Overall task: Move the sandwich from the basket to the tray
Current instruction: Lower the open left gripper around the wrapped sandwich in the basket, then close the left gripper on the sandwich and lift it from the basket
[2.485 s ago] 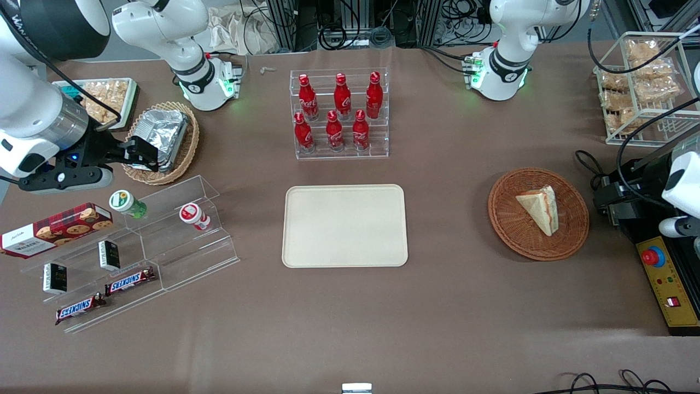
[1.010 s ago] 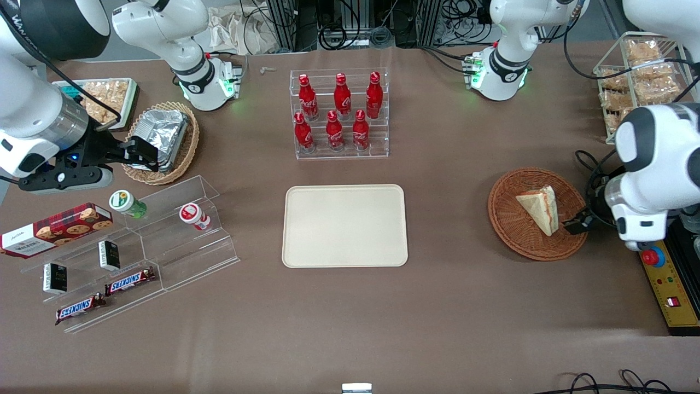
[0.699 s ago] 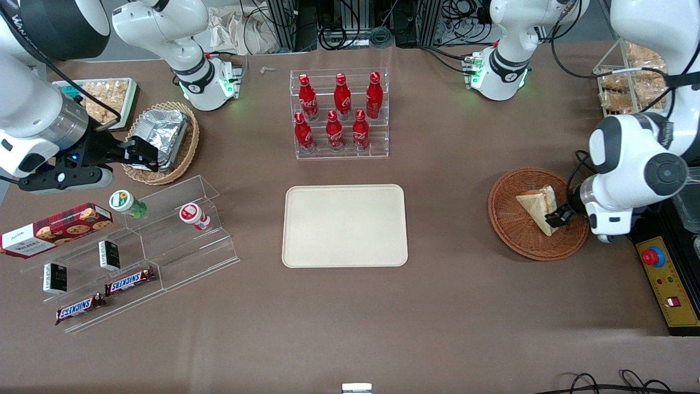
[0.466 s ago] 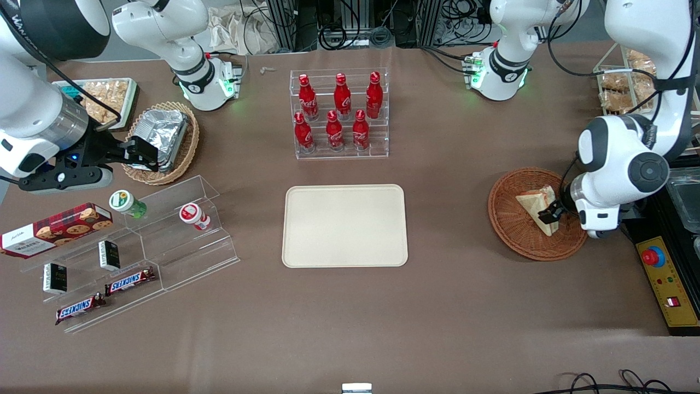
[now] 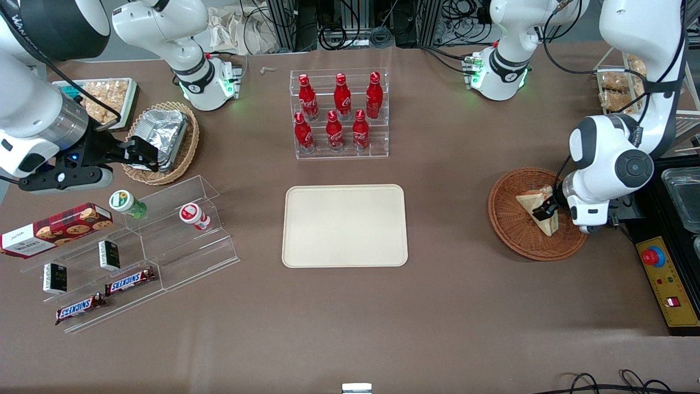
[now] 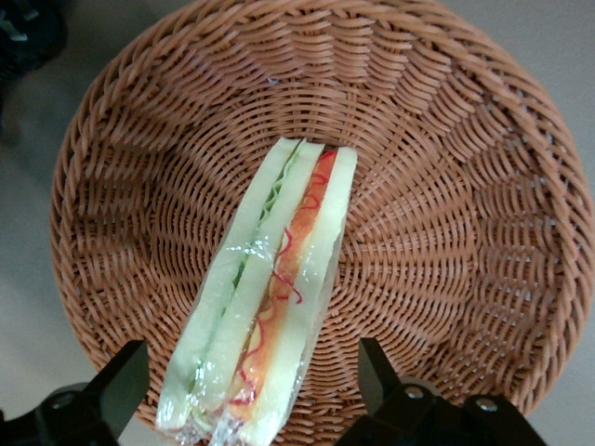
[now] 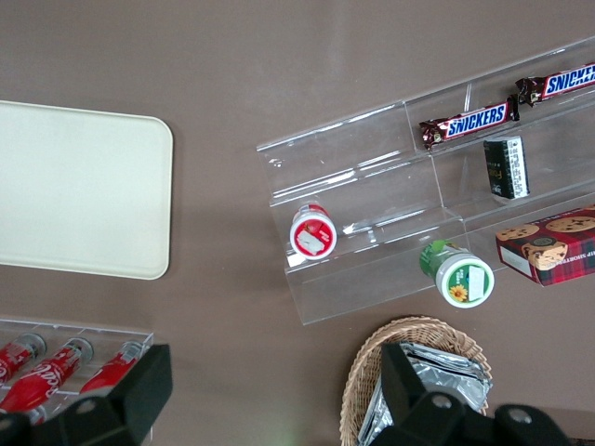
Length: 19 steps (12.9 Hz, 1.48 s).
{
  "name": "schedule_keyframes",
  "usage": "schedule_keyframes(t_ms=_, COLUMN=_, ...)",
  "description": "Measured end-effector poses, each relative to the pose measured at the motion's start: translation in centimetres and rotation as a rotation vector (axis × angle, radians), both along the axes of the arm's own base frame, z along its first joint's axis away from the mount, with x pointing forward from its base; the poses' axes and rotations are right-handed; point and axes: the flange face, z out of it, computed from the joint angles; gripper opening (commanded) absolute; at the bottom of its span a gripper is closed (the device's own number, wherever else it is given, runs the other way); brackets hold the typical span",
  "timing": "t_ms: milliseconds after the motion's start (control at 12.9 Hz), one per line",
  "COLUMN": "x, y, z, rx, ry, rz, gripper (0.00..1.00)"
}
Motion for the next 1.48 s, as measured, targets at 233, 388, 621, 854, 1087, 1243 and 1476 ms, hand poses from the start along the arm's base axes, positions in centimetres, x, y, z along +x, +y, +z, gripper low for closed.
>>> schedule_keyframes(t_ms=233, x=-0.2, y=0.0, z=-0.8, rx=0.000, ry=-0.002, rz=0.000, gripper=0.97)
schedule_keyframes(t_ms=388, x=-0.1, y=0.1, z=-1.5, rx=0.000, ry=-0.003, rz=0.001, gripper=0.50)
schedule_keyframes(t_ms=621, x=-0.1, y=0.1, z=-2.0, rx=-0.001, ry=0.000, rz=0.001, gripper=0.00)
schedule_keyframes(t_ms=854, x=0.0, y=0.1, z=-1.9, rx=0.000, ry=-0.006, rz=0.002, gripper=0.00)
schedule_keyframes(t_ms=1087, x=0.4, y=0.1, z=-1.2, rx=0.000, ry=-0.016, rz=0.002, gripper=0.00)
schedule_keyframes(t_ms=1243, x=1.1, y=0.2, z=0.7, rx=0.002, ry=-0.005, rz=0.004, gripper=0.00)
schedule_keyframes(t_ms=1476, x=3.5, y=0.0, z=6.8, rx=0.008, ry=0.019, rz=-0.002, gripper=0.00)
